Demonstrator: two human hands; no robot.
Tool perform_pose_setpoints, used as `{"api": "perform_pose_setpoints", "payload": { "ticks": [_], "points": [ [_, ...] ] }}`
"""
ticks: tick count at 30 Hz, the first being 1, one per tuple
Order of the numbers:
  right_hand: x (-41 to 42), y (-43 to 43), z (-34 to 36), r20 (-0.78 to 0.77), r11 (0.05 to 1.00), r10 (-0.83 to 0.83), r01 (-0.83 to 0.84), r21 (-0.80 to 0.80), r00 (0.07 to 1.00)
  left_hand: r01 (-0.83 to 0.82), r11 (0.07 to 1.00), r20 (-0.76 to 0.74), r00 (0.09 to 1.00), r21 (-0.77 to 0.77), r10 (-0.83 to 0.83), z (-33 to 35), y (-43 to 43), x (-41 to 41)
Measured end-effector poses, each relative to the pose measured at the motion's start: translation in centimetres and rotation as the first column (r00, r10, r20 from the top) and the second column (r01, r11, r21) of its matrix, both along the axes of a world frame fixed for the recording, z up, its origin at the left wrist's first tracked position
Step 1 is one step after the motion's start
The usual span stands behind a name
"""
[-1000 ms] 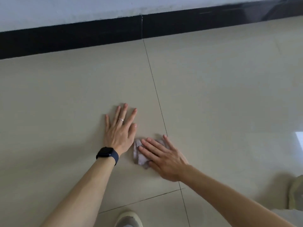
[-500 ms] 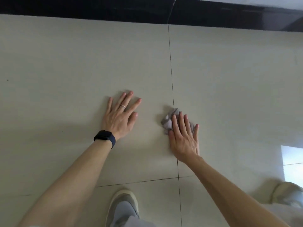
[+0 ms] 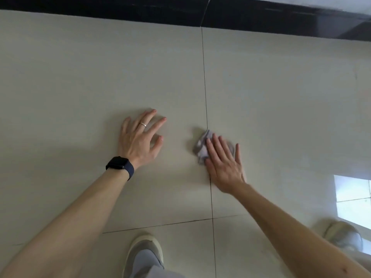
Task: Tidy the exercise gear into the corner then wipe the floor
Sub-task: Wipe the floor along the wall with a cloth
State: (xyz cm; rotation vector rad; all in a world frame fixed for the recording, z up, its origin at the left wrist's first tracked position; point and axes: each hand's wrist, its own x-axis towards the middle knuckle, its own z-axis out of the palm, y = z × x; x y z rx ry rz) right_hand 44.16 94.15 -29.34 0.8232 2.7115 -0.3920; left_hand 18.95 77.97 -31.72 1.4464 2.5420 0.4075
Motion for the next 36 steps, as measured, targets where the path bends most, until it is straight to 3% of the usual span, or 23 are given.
{"api": "perform_pose_setpoints", "payload": {
  "ticks": [4,7,8,10,12,13,15,17,20,21,22,24,26,28,29,30,32,34,36],
  "points": [
    [-8.2,9.5,-0.2,-0.007,0.938,-0.346,0.346,0.021,0.938,-0.186,0.981,0.043,0.981,-0.047,0.188,0.7,2.0,-3.5],
    [-9.9,6.8,-1.6,-0.107,0.874,-0.471,0.48,0.08,0.875,-0.225,0.966,0.014,0.973,-0.124,0.229,0.5,3.1,-6.5],
    [-9.8,4.5,-1.6,-0.134,0.903,-0.408,0.421,0.082,0.903,-0.221,0.963,-0.003,0.975,-0.157,0.223,0.5,3.6,-7.5],
    [-8.8,0.6,-1.5,-0.147,0.994,-0.091,0.099,0.045,0.985,-0.235,0.946,-0.029,0.972,-0.223,0.235,0.4,5.3,-9.8],
    [-9.2,2.2,-1.4,-0.157,0.97,0.244,-0.238,0.058,0.957,-0.273,0.926,-0.036,0.961,-0.261,0.273,0.3,7.0,-12.2],
    [-10.3,5.0,-1.4,-0.156,0.953,0.301,-0.291,0.085,0.941,-0.288,0.921,-0.044,0.957,-0.263,0.287,0.3,7.7,-13.4],
    [-12.5,10.9,-1.4,-0.135,0.98,0.158,-0.139,0.143,0.978,-0.303,0.921,-0.056,0.953,-0.245,0.298,0.2,8.2,-14.4],
    [-14.6,16.5,-1.5,-0.088,0.969,-0.227,0.234,0.079,0.97,-0.308,0.926,-0.068,0.952,-0.218,0.3,0.0,8.1,-14.5],
    [-19.4,20.2,-1.9,-0.092,0.727,-0.681,0.685,0.031,0.727,-0.326,0.924,-0.079,0.945,-0.199,0.316,-0.6,8.4,-15.0],
    [-21.4,19.7,-2.1,-0.113,0.673,-0.734,0.739,0.009,0.67,-0.33,0.922,-0.076,0.944,-0.202,0.321,-0.8,8.6,-15.3],
    [-23.2,18.4,-2.4,-0.132,0.676,-0.73,0.737,-0.002,0.67,-0.331,0.922,-0.074,0.944,-0.204,0.322,-0.9,8.7,-15.6],
    [-25.3,13.9,-2.8,-0.175,0.852,-0.513,0.523,0.015,0.84,-0.331,0.921,-0.063,0.944,-0.207,0.325,-1.0,8.7,-15.7],
    [-25.3,9.4,-2.7,-0.183,0.99,-0.131,0.137,0.02,0.974,-0.338,0.92,-0.053,0.941,-0.198,0.334,-1.1,8.7,-15.7],
    [-24.1,9.7,-2.3,-0.167,0.99,0.141,-0.135,0.043,0.976,-0.342,0.917,-0.039,0.939,-0.207,0.342,-0.8,8.9,-15.7],
    [-23.3,11.5,-2.1,-0.159,0.984,0.176,-0.169,0.057,0.972,-0.34,0.916,-0.032,0.94,-0.211,0.341,-0.6,9.1,-15.8],
    [-22.4,13.8,-2.0,-0.141,0.99,0.123,-0.112,0.081,0.982,-0.337,0.917,-0.028,0.94,-0.215,0.339,-0.5,9.2,-15.7],
    [-20.4,19.0,-1.7,-0.095,0.962,-0.239,0.249,0.114,0.966,-0.328,0.917,-0.038,0.944,-0.228,0.328,-0.3,9.2,-15.4],
    [-20.3,23.8,-1.6,-0.124,0.724,-0.67,0.681,0.108,0.732,-0.328,0.916,-0.05,0.944,-0.232,0.325,-0.4,9.0,-15.4],
    [-23.3,26.0,-1.6,-0.178,0.49,-0.852,0.869,0.063,0.493,-0.334,0.914,-0.049,0.942,-0.228,0.332,-0.4,8.9,-15.4]
  ]
}}
